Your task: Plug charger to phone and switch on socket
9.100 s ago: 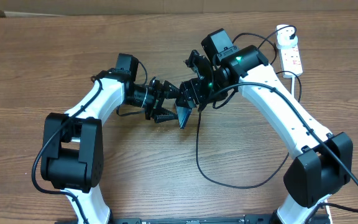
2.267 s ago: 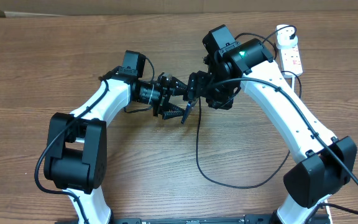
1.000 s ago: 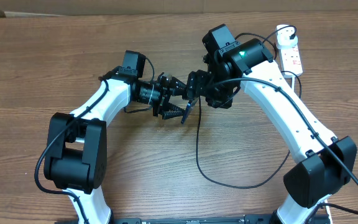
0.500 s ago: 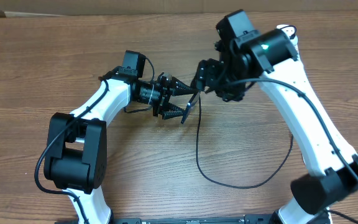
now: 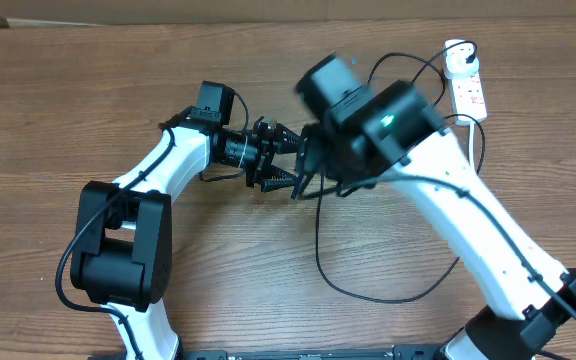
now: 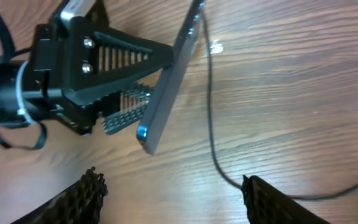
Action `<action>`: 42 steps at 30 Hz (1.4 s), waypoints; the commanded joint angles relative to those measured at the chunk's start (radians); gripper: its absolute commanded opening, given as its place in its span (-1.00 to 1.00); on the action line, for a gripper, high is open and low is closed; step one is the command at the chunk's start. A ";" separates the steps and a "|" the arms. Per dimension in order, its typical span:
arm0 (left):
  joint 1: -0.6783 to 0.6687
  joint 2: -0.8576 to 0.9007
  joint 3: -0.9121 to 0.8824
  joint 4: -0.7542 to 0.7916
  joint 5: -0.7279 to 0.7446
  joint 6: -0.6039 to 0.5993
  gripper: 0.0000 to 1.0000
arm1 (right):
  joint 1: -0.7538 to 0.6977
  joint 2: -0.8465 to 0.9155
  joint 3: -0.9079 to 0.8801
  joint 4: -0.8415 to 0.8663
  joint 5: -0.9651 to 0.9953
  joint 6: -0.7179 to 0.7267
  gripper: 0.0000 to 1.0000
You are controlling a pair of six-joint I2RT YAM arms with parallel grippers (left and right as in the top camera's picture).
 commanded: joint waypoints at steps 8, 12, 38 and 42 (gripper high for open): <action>-0.001 -0.014 0.024 0.000 0.046 -0.003 0.01 | 0.162 -0.007 -0.011 0.003 0.307 0.324 0.49; -0.001 -0.014 0.024 0.000 0.046 -0.003 0.01 | 0.202 -0.007 -0.087 0.044 0.352 0.388 0.49; -0.001 -0.014 0.024 0.000 0.060 -0.032 0.01 | 0.211 0.004 -0.336 0.315 0.422 0.433 0.28; -0.001 -0.014 0.024 0.000 0.071 -0.042 0.01 | 0.211 0.004 -0.342 0.337 0.423 0.432 0.22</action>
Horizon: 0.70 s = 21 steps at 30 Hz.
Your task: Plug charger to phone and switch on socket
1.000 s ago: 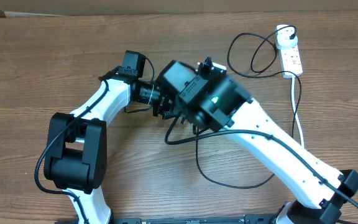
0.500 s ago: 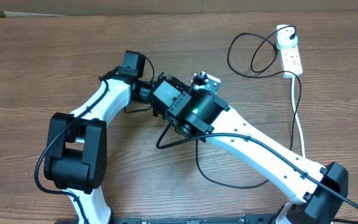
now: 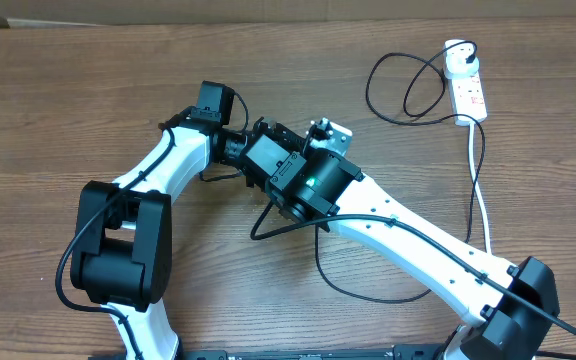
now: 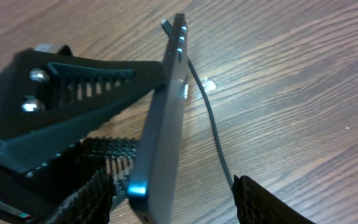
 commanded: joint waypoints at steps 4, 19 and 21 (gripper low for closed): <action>-0.001 -0.014 0.024 0.000 0.068 -0.023 0.01 | -0.001 0.003 -0.023 0.037 0.028 0.010 0.18; -0.015 -0.014 0.024 -0.019 0.074 -0.022 0.02 | -0.001 0.035 -0.036 0.059 0.082 0.010 -0.18; -0.019 -0.014 0.024 -0.018 0.074 -0.022 0.02 | -0.001 0.035 -0.037 0.064 0.089 -0.001 -0.25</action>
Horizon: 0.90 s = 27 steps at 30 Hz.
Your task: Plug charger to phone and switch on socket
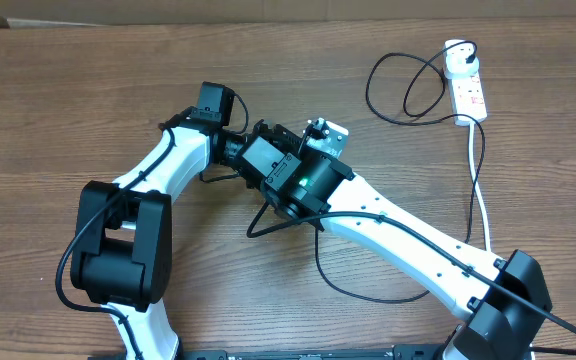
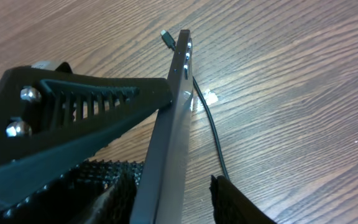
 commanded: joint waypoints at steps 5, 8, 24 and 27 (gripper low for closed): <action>-0.018 -0.014 0.024 0.000 0.064 -0.003 0.02 | -0.001 0.006 -0.008 0.016 0.043 -0.007 -0.49; -0.019 -0.014 0.024 0.000 0.063 -0.003 0.02 | -0.001 0.006 -0.008 0.016 0.043 -0.007 -0.59; -0.019 -0.014 0.024 0.000 0.058 -0.002 0.05 | -0.001 0.005 -0.007 0.019 0.042 -0.033 -0.92; -0.019 -0.014 0.024 0.000 0.051 0.003 0.07 | -0.001 0.004 -0.007 0.019 0.042 -0.033 -0.93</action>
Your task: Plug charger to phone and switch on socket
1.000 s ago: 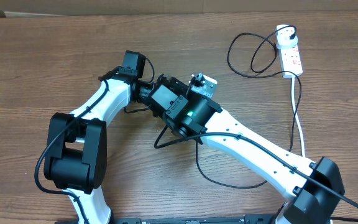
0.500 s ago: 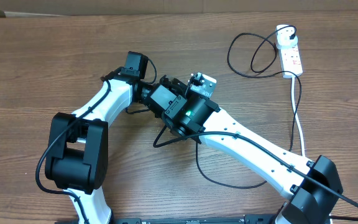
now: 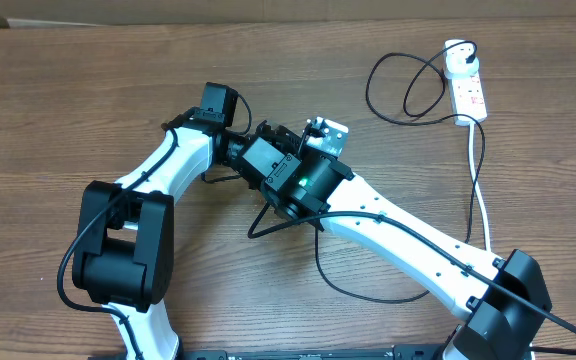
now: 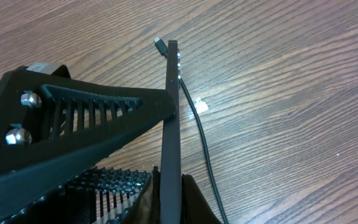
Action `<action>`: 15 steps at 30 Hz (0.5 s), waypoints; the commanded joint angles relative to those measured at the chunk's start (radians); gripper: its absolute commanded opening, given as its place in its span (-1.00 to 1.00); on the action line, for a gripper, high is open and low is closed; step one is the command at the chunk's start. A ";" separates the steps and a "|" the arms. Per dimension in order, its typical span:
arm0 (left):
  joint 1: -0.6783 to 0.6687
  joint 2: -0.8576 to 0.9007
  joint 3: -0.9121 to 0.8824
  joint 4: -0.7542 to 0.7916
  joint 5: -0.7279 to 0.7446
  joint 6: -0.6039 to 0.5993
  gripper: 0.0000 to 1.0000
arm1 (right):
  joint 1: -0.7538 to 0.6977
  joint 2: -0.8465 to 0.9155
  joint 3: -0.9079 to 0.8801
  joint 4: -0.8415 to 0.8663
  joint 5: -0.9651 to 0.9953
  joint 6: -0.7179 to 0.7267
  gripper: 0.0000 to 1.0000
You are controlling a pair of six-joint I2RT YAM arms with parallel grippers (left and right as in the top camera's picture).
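Observation:
The dark phone stands on edge over the table and shows edge-on in the right wrist view. My left gripper holds it from the left, its black ribbed fingers reaching the phone's side. My right gripper is shut on the phone's near end, one pad on each face. The charger plug lies on the wood just beyond the phone's far end, and its black cable runs back along the phone's right side. The white socket strip lies at the far right.
The black cable loops near the strip, and another stretch curves across the table in front of the right arm. A white lead runs from the strip toward the right arm's base. A small white speck lies beside the cable.
My right gripper's fingers, then a little apart on either side of the phone, are now shut on its faces. The phone now stands nearly straight in the view. The left arm has barely moved.
First the left gripper held the phone tilted while my right gripper hung wide open at a distance. Then the right gripper was close around the phone's near end, still open. Its fingers then stood narrower, and now they grip the phone alongside the left gripper.

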 commanded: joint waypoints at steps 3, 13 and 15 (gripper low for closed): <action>-0.005 -0.014 0.024 0.000 0.050 0.010 0.07 | 0.000 -0.002 -0.001 0.022 0.008 0.015 -0.93; -0.005 -0.014 0.024 0.001 0.033 0.018 0.22 | 0.000 -0.087 0.000 0.025 0.008 0.006 -0.93; -0.005 -0.014 0.024 0.001 0.023 0.018 0.30 | 0.000 -0.109 0.000 0.027 0.008 -0.012 -0.93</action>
